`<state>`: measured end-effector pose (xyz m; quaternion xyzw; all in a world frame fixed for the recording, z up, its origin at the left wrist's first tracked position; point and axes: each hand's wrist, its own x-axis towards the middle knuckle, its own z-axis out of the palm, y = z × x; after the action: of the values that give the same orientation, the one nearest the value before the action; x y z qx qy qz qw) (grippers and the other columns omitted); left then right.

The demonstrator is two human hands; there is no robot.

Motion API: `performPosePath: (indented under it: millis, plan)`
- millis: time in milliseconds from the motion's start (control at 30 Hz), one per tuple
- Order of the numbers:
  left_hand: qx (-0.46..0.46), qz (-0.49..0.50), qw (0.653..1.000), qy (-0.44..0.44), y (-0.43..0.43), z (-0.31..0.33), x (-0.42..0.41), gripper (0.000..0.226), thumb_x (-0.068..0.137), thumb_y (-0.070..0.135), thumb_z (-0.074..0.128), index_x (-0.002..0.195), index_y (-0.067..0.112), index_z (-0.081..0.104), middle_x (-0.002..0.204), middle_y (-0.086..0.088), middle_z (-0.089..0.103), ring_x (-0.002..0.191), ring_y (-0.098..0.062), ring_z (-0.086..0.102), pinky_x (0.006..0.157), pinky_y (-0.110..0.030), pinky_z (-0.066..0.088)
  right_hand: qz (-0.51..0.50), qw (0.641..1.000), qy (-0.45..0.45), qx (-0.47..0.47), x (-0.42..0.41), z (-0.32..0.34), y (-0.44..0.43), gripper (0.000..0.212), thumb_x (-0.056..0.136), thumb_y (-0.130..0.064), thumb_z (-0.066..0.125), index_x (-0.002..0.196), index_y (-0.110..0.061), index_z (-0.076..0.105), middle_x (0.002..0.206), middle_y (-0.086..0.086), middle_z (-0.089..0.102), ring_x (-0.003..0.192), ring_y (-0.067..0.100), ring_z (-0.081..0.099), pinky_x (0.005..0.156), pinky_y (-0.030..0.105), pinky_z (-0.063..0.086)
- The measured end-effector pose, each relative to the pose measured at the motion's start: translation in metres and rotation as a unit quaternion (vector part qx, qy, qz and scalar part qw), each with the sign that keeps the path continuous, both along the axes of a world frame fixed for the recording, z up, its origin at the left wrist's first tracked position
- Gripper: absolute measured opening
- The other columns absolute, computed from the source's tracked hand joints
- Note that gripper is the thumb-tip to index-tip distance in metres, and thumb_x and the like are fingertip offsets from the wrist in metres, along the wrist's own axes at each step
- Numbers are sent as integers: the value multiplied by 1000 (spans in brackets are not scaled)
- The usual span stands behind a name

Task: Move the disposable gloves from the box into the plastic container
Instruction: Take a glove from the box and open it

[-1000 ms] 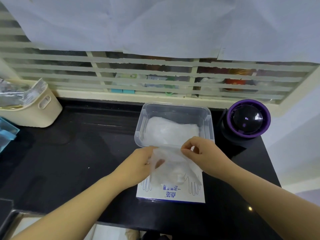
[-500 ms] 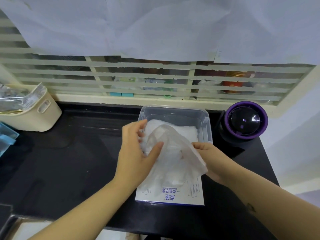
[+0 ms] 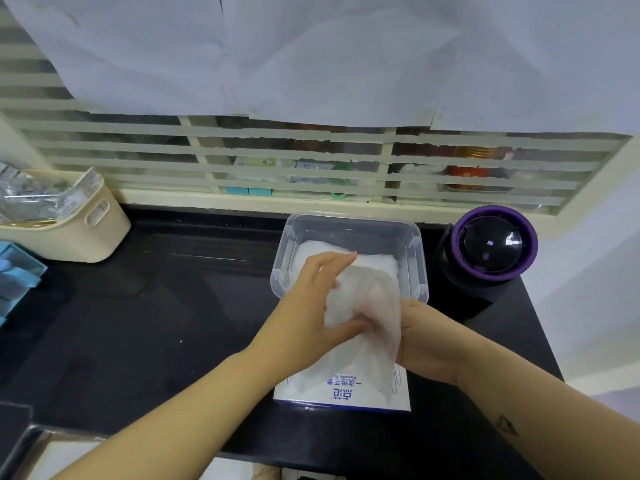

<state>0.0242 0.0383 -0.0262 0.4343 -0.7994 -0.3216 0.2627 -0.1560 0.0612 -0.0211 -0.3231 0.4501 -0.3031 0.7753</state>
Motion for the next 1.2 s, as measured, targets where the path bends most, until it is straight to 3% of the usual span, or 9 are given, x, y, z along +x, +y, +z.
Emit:
performPosePath:
  millis: [167, 467, 567, 733, 800, 867, 967, 1067, 1200]
  plan:
    - [16, 5, 999, 45, 1, 4, 2, 47, 87, 23, 70, 114, 53, 45, 98, 18, 59, 82, -5, 56, 72, -11, 47, -55, 998, 13, -4, -5, -6, 1, 31, 99, -12, 48, 126, -3, 59, 125, 20, 62, 117, 35, 58, 103, 51, 44]
    - [-27, 17, 999, 0, -4, -5, 19, 13, 89, 14, 68, 97, 24, 70, 87, 15, 63, 89, -1, 59, 76, -11, 47, -131, 988, 85, -10, -5, -13, 4, 23, 96, -6, 49, 110, -6, 67, 111, 16, 70, 104, 34, 66, 93, 45, 53]
    - [-66, 35, 997, -7, -8, -11, 32, 14, 89, 10, 67, 96, 21, 71, 87, 19, 60, 86, 0, 59, 75, -8, 45, -177, 975, 131, 8, -8, -16, 3, 22, 84, -6, 62, 104, 1, 67, 109, 23, 68, 93, 46, 62, 82, 39, 51]
    - [-69, -88, 984, -139, 3, -46, 39, 21, 92, 8, 56, 103, 22, 68, 112, 11, 60, 99, -8, 61, 87, -28, 50, -345, 926, 150, -4, -14, -6, -10, 12, 93, -7, 54, 90, -7, 66, 96, 8, 68, 63, 14, 62, 53, 19, 50]
    - [-28, -132, 966, -220, 7, -62, 27, 31, 94, 7, 48, 111, 26, 64, 126, 13, 52, 111, -13, 55, 92, -36, 48, -394, 909, 122, -55, -15, 2, -14, 16, 96, -8, 51, 86, -8, 64, 94, 10, 68, 69, 13, 69, 60, 20, 54]
    - [11, -160, 943, -290, 6, -71, 11, 37, 95, 6, 45, 123, 25, 59, 135, 10, 45, 122, -13, 46, 98, -29, 41, -405, 901, 115, -105, -15, 10, -14, 19, 95, -7, 52, 82, -9, 65, 93, 12, 67, 86, 21, 68, 75, 27, 56]
    - [17, -189, 907, -377, 5, -77, -11, 51, 88, -2, 50, 134, 19, 50, 130, -1, 44, 119, -22, 47, 84, -25, 37, -395, 902, 117, -130, -14, 15, -12, 20, 93, -4, 54, 78, -9, 67, 90, 12, 68, 93, 24, 65, 82, 29, 57]
    - [30, -202, 899, -387, 9, -84, -14, 64, 83, -12, 52, 137, 21, 45, 126, -3, 44, 103, -28, 58, 82, -38, 49, -385, 906, 129, -122, -14, 15, -8, 21, 94, -5, 53, 79, -10, 66, 86, 10, 69, 84, 18, 67, 70, 20, 57]
    - [43, -203, 943, -260, 19, -80, -2, 32, 100, 22, 42, 132, 19, 43, 124, 4, 42, 83, -20, 53, 79, -36, 45, -401, 906, 92, -101, -17, 11, -1, 20, 92, -3, 54, 77, -7, 66, 75, 6, 71, 78, 18, 68, 71, 24, 59]
